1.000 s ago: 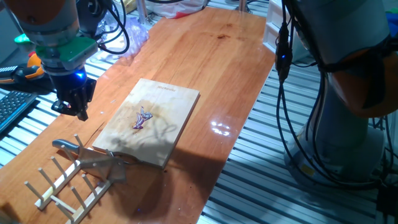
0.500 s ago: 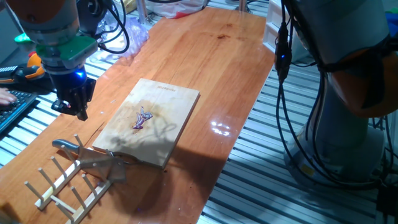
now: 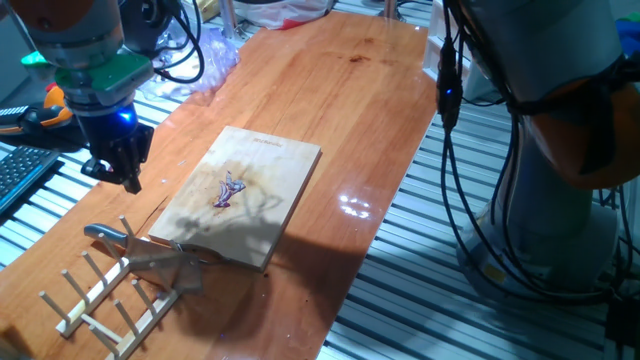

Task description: Chop the onions

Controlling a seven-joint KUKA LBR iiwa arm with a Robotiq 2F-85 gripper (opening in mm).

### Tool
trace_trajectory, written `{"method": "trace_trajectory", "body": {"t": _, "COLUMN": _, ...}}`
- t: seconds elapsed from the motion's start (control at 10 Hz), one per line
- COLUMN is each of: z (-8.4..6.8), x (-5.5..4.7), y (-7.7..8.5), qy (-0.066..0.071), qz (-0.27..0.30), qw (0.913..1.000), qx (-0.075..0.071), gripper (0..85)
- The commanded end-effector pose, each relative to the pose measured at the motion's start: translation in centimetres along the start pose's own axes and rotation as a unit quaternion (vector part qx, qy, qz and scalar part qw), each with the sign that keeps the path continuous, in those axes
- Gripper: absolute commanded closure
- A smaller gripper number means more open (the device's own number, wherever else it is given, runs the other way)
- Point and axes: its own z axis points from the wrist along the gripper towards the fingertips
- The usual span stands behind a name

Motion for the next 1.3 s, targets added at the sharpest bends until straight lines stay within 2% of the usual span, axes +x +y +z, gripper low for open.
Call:
{"method": "trace_trajectory", "body": {"t": 0.0, "z": -0.01, "x": 0.03, "y": 0.03, "qy": -0.002, "qz": -0.001, "qw": 1.0, "qx": 0.0, "gripper": 85.0}}
{"method": "trace_trajectory", "body": {"t": 0.3, "z": 0.08, "x": 0.02, "y": 0.08, "qy": -0.002, "qz": -0.007, "qw": 1.0, "qx": -0.004, "gripper": 85.0}}
{"method": "trace_trajectory", "body": {"t": 0.5, "z": 0.1, "x": 0.04, "y": 0.06, "qy": 0.006, "qz": -0.008, "qw": 0.9999, "qx": -0.003, "gripper": 85.0}}
{"method": "trace_trajectory", "body": {"t": 0.7, "z": 0.25, "x": 0.08, "y": 0.15, "qy": 0.006, "qz": 0.003, "qw": 1.0, "qx": -0.004, "gripper": 85.0}}
{"method": "trace_trajectory", "body": {"t": 0.9, "z": 0.31, "x": 0.02, "y": 0.12, "qy": 0.017, "qz": 0.008, "qw": 0.9998, "qx": -0.009, "gripper": 85.0}}
{"method": "trace_trajectory", "body": {"t": 1.2, "z": 0.32, "x": 0.02, "y": 0.11, "qy": 0.017, "qz": 0.012, "qw": 0.9998, "qx": -0.005, "gripper": 85.0}}
